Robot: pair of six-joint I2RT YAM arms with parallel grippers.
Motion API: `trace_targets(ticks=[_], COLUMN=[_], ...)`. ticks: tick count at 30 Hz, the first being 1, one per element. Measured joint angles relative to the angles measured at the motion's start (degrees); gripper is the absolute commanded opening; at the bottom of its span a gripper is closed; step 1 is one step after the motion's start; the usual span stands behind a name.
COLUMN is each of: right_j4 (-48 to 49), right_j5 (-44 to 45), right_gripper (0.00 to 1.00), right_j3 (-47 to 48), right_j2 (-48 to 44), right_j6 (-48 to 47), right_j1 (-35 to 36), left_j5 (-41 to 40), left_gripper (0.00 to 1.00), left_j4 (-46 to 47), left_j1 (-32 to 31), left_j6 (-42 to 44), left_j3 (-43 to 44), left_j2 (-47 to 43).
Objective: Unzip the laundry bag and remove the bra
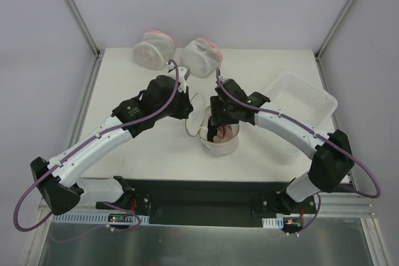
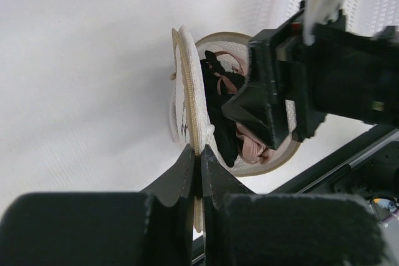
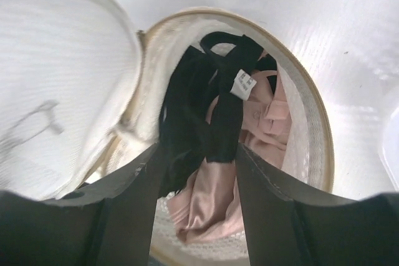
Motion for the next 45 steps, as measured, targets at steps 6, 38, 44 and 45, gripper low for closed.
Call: trace_targets(ticks=[6,38,44,45], right_j4=[-0.20,-4.96,-5.16,-5.18], right_j5=[0.28,6.75,6.78,6.75], right_gripper=[0.53,0.01,0.01,0.01], right_j3=[0.26,-4.33,-0.76,-0.46], right_j2=[-7.13,-10.56,-18.93,-19.85], right_j6=[0.04,-1.36,-1.33,-1.33], right_j1=[0.74,3.85,3.87,3.87], left_j5=[0.00,0.00,0.00,0.00], left_gripper=[0.00,0.00,0.00,0.00], left_j4=[-0.09,-0.44,-0.42,-0.44], left_j1=[0.00,0.00,0.00,0.00], left_j6=[0.04,0.11,0.09,0.09], left_j3=[0.00,0.00,0.00,0.00], left_j2=[0.66,3.13,3.78,3.93])
